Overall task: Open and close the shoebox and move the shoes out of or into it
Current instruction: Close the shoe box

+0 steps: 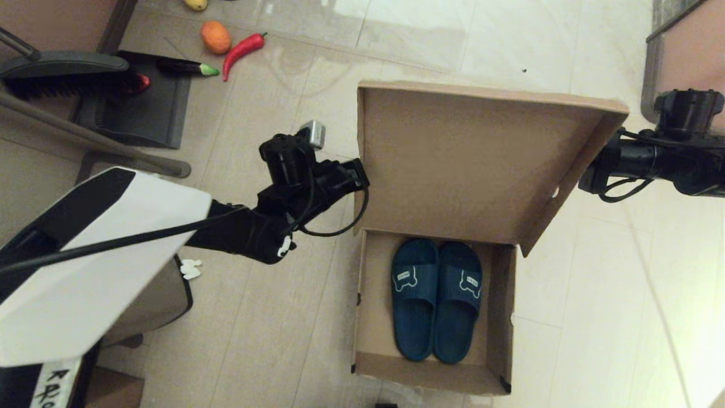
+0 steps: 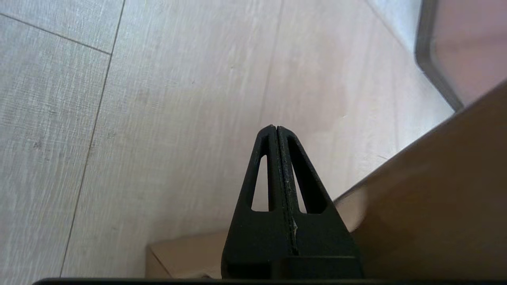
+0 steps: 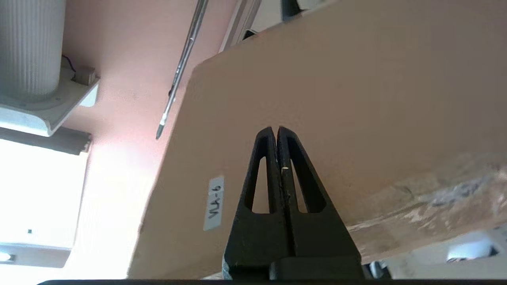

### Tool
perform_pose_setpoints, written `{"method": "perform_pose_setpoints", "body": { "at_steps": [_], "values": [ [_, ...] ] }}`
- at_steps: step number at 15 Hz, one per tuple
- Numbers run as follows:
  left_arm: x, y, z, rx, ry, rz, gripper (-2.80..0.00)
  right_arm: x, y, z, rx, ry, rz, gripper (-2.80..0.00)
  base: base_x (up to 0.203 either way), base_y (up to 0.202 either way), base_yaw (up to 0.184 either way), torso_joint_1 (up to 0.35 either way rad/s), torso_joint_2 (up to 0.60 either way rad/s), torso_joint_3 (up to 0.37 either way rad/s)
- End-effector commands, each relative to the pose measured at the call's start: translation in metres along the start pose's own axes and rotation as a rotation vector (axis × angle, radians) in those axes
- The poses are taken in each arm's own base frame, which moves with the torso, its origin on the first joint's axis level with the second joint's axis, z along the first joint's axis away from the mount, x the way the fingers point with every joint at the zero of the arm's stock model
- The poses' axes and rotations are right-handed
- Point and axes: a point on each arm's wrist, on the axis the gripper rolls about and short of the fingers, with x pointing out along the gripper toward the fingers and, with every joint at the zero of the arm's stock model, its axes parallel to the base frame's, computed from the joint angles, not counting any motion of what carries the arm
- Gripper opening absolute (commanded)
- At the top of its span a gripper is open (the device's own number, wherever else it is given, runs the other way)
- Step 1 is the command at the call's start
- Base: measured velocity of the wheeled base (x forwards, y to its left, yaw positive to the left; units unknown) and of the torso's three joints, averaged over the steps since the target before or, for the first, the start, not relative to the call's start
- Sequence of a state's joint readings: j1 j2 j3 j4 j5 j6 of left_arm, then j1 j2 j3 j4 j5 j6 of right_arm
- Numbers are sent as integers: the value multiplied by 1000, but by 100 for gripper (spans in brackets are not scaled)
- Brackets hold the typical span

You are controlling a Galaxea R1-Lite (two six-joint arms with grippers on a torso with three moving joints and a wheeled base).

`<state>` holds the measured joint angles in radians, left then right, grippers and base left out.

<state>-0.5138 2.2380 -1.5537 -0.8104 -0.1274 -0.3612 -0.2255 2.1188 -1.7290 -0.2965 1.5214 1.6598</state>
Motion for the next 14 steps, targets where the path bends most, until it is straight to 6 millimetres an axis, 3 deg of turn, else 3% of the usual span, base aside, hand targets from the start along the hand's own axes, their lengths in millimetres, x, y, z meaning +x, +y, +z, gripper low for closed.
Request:
{"method": "perform_pose_setpoints", "body": {
  "at_steps": [1,5,9,12,14],
  "values": [
    [-19,-12,20,-1,-16,-9,-280,0,4,-16,8,11,-1,-280,0,0,0,0,0,0],
    [-65,-28,45,-3,-11,-7,-280,0,-8,-31,14,12,-2,-280,0,0,0,0,0,0],
    [-121,-41,59,-7,9,0,-280,0,-14,-32,21,12,-2,-280,0,0,0,0,0,0],
    [-163,-52,80,-26,-47,14,-280,0,-17,-35,35,12,-3,-280,0,0,0,0,0,0],
    [-177,-48,95,-41,-108,77,-280,0,-21,-40,55,13,-4,-280,0,0,0,0,0,0]
  ]
}}
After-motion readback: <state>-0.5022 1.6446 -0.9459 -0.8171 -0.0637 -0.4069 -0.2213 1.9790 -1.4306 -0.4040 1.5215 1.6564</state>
